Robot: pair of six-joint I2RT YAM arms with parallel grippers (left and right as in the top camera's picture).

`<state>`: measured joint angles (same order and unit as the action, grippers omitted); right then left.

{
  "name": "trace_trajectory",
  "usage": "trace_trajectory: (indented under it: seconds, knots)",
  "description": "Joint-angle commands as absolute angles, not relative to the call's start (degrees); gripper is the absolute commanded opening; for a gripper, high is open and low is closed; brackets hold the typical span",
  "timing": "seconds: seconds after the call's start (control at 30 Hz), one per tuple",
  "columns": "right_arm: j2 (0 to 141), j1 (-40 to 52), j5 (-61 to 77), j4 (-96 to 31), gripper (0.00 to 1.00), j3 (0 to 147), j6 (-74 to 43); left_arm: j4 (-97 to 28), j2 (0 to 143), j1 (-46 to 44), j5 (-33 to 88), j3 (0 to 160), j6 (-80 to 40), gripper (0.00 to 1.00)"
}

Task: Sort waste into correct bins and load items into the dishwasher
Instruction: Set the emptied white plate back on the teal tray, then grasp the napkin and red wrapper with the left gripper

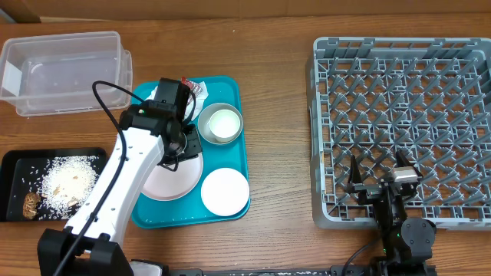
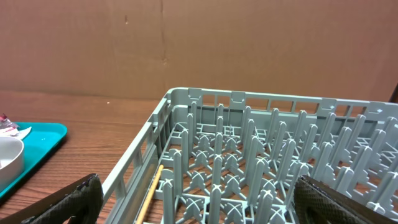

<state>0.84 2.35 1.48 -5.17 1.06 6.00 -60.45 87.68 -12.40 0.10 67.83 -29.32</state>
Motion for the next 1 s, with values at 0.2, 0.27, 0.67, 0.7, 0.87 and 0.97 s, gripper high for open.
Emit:
trace_trajectory:
  seconds: [0.2, 0.27, 0.67, 0.7, 0.87, 0.97]
  knots:
    - [0.2, 2.6, 1.3, -4.8, 1.0, 0.5, 5.6, -57.9, 87.6, -12.6, -0.3, 72.9, -26.8, 0.46]
    - [0.2, 2.6, 1.3, -4.8, 1.0, 0.5, 5.6, -56.7, 87.6, -12.2, -3.2, 76.4, -26.8, 0.62]
    - [0.2, 2.6, 1.3, -4.8, 1.0, 0.5, 5.6, -55.4, 99.5, -4.8, 1.0, 101.3, -14.0, 1.0]
    - [0.2, 2.6, 1.3, -4.8, 1.0, 0.5, 5.6, -55.0, 101.4, -4.8, 0.2, 102.2, -11.7, 1.0]
    - [0.2, 2.6, 1.3, -4.8, 1.0, 0.5, 5.6, -51.9, 109.5, -4.8, -10.3, 102.3, -6.3, 1.0]
    - [0.2, 2.6, 1.3, -4.8, 1.0, 0.5, 5.6, -51.1, 113.8, -4.8, -10.9, 102.3, -6.1, 1.0]
